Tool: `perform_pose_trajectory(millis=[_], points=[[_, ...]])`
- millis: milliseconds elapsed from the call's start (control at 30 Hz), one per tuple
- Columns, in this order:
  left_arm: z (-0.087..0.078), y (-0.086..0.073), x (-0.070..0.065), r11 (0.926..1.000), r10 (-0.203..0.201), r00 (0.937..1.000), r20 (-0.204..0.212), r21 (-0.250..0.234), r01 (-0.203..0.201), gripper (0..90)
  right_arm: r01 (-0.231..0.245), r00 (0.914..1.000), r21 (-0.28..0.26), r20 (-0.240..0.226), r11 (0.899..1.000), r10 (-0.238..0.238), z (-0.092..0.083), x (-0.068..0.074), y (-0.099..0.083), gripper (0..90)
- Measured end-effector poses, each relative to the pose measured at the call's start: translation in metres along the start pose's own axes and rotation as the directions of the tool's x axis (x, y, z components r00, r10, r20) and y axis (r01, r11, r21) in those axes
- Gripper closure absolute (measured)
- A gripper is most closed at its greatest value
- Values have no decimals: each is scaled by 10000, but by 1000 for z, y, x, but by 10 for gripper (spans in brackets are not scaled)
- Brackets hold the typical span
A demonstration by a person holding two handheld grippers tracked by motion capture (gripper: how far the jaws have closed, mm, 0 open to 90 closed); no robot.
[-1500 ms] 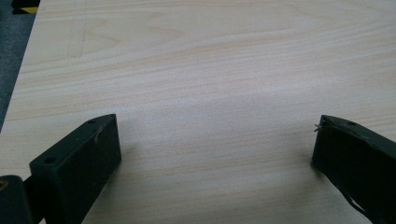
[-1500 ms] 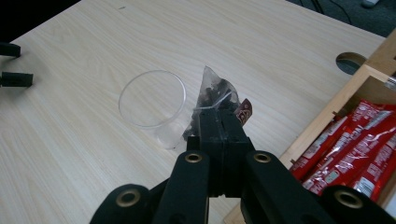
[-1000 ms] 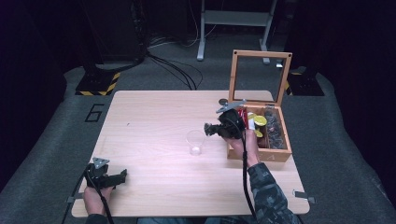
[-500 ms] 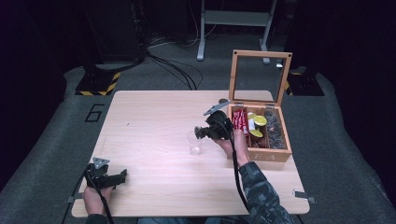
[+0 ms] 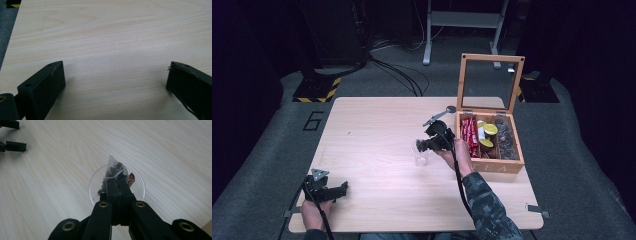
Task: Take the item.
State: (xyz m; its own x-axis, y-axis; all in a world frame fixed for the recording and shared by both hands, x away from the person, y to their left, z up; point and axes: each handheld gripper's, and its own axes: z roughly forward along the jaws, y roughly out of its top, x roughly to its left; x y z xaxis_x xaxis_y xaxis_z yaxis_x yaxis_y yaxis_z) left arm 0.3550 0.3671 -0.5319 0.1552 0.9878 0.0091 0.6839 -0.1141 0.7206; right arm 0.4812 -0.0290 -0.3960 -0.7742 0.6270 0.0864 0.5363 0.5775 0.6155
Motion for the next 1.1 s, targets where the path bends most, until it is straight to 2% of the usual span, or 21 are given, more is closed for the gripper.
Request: perform_pose_trajectory(millis=[33, 300, 333, 367, 400, 433, 467, 567, 600, 633, 667, 700, 733, 867, 967, 1000, 1033, 1100], points=[[0, 0, 0, 10000, -3, 10000, -25, -31, 3, 18, 161, 9998, -27, 64, 9999, -161, 2, -1, 0, 900], [0, 0, 0, 10000, -14, 10000, -14, 14, 14, 19, 78, 9999, 132, 152, 9999, -80, 11, -2, -2, 900], [0, 0, -1, 10000, -30, 10000, -27, 5, 30, 20, 51, 9999, 177, 118, 9998, -53, 12, -2, -2, 900], [0, 0, 0, 10000, 10, 10000, -40, -34, -10, 20, -190, 9997, 271, 134, 9995, 186, 13, -1, -3, 900], [-1, 0, 0, 10000, 21, 10000, -8, 21, -21, 21, 74, 9999, 189, 135, 9998, -76, 15, -3, -3, 900], [-1, 0, 0, 10000, 15, 10000, -1, 19, -15, 22, -113, 9999, 230, 92, 9997, 111, 16, -1, -4, 899], [0, 0, 0, 10000, 5, 10000, -31, -29, -5, 22, 31, 9999, 178, 123, 9998, -33, 16, -1, -4, 898], [-1, 0, 0, 10000, 12, 10000, -8, 3, -12, 22, 39, 9999, 119, 126, 9999, -41, 16, 0, -5, 891], [-1, 0, 0, 10000, 18, 10000, 1, 22, -18, 22, 52, 9998, 72, 170, 10000, -53, 15, 0, -5, 852], [-1, 0, 0, 10000, 18, 10000, 1, 22, -18, 22, 52, 9998, 72, 170, 10000, -53, 15, 0, -5, 852], [-1, 0, 0, 10000, 19, 10000, 0, 15, -19, 23, 45, 9999, 26, 109, 10000, -45, 14, 1, -5, 801], [-1, 0, 0, 10000, 19, 10000, 0, 15, -19, 23, 45, 9999, 26, 109, 10000, -45, 14, 1, -5, 801], [-1, 0, 0, 10000, 20, 10000, 11, 18, -20, 23, -51, 9999, -139, 99, 9999, 52, 12, 3, -6, 729], [-1, 0, 0, 10000, 21, 10000, 12, 13, -21, 24, -6, 9999, -468, 107, 9989, 11, 6, 4, -7, 562], [-1, 0, 0, 10000, 20, 10000, 14, 11, -20, 24, -202, 9996, -663, 177, 9976, 214, 2, 5, -10, 440], [-1, 0, 0, 10000, 20, 10000, 12, 11, -20, 24, -255, 9994, -715, 225, 9971, 272, 0, 4, -11, 403], [-1, 0, 0, 10000, 20, 10000, 12, 11, -20, 25, -255, 9994, -715, 225, 9971, 272, 0, 4, -11, 403], [-1, 0, 0, 10000, 24, 10000, 10, 7, -24, 24, -404, 9988, -823, 248, 9958, 426, -5, 3, -16, 287]])
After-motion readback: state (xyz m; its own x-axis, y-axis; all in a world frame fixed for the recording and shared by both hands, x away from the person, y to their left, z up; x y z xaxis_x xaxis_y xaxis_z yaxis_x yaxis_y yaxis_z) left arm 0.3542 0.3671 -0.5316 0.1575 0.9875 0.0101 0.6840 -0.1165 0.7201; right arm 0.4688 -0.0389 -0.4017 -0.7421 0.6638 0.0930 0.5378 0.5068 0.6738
